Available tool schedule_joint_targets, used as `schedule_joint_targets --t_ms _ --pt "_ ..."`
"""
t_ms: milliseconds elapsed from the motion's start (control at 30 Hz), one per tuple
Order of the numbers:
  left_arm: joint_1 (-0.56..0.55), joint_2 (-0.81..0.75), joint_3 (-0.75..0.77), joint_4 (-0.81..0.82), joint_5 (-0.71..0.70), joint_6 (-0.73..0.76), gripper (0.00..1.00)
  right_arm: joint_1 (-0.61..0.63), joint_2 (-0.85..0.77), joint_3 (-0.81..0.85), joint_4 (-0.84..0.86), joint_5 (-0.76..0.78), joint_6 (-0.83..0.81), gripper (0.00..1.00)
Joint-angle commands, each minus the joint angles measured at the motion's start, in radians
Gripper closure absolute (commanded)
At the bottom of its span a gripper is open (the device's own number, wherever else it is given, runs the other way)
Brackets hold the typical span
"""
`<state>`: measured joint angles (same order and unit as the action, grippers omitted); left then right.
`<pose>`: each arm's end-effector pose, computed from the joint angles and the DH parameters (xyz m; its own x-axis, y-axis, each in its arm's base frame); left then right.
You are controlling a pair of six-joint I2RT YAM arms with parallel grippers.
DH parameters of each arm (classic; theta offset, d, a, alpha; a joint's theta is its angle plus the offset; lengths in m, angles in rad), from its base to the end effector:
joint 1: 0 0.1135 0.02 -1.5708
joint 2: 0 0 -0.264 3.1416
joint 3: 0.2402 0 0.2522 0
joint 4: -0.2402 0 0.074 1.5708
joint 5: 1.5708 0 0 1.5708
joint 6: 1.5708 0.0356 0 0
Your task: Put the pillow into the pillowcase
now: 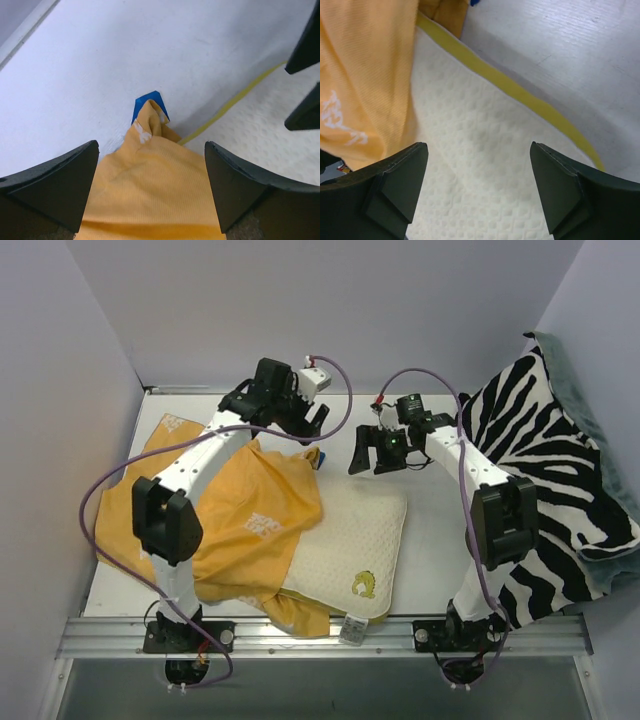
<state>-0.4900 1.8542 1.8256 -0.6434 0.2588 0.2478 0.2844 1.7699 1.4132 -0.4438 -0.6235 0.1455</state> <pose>0.3709 -0.2082 0.3524 -0.3776 0.4701 -0.7978 0.7471 0.6636 0.0375 0.3727 0.1306 0.2691 -0.7712 -0.1028 -0.6282 -0.5116 0.6873 0.5156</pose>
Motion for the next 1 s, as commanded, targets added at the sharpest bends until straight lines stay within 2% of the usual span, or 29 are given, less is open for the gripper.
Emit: schedule_joint_targets --t_ms 0,100,133,300,467,567,667,867,900,933,967 --pt "-0.001 0.154 0.096 0.004 -0.089 -0.074 0.05 0.015 0.101 0.038 -0.091 0.087 -0.021 0.14" --pt "0.001 0.250 0.156 -0.012 -0.093 -0.104 0.05 0.013 0.100 0.003 -0.118 0.073 -0.024 0.12" --pt "0.001 0.285 0.165 -0.016 -0.095 -0.104 0.05 0.013 0.089 -0.019 -0.119 0.070 -0.026 0.00" --pt "0.001 0.384 0.198 -0.041 -0.153 -0.104 0.05 -0.005 -0.016 -0.135 -0.142 0.073 -0.018 0.00" --pt "0.001 0.419 0.175 -0.048 -0.161 -0.104 0.14 -0.036 -0.055 -0.171 -0.234 0.133 -0.040 0.00" --pt "0.001 0.418 0.155 -0.048 -0.133 -0.105 0.21 -0.097 -0.059 -0.172 -0.297 0.101 -0.064 0.00" --pt "0.001 0.402 0.127 -0.045 -0.083 -0.108 0.21 -0.158 -0.079 -0.194 -0.349 0.033 -0.090 0.00" --pt "-0.007 0.395 0.104 -0.027 0.014 -0.120 0.21 -0.140 -0.030 -0.261 -0.389 -0.102 -0.103 0.00" --pt "-0.010 0.402 0.106 -0.025 0.023 -0.122 0.23 -0.127 -0.014 -0.267 -0.391 -0.122 -0.110 0.00" --pt "-0.012 0.405 0.109 -0.022 0.029 -0.127 0.33 -0.116 0.017 -0.272 -0.389 -0.125 -0.112 0.00" --pt "-0.013 0.411 0.112 -0.024 0.030 -0.133 0.42 -0.090 0.032 -0.278 -0.383 -0.136 -0.118 0.06"
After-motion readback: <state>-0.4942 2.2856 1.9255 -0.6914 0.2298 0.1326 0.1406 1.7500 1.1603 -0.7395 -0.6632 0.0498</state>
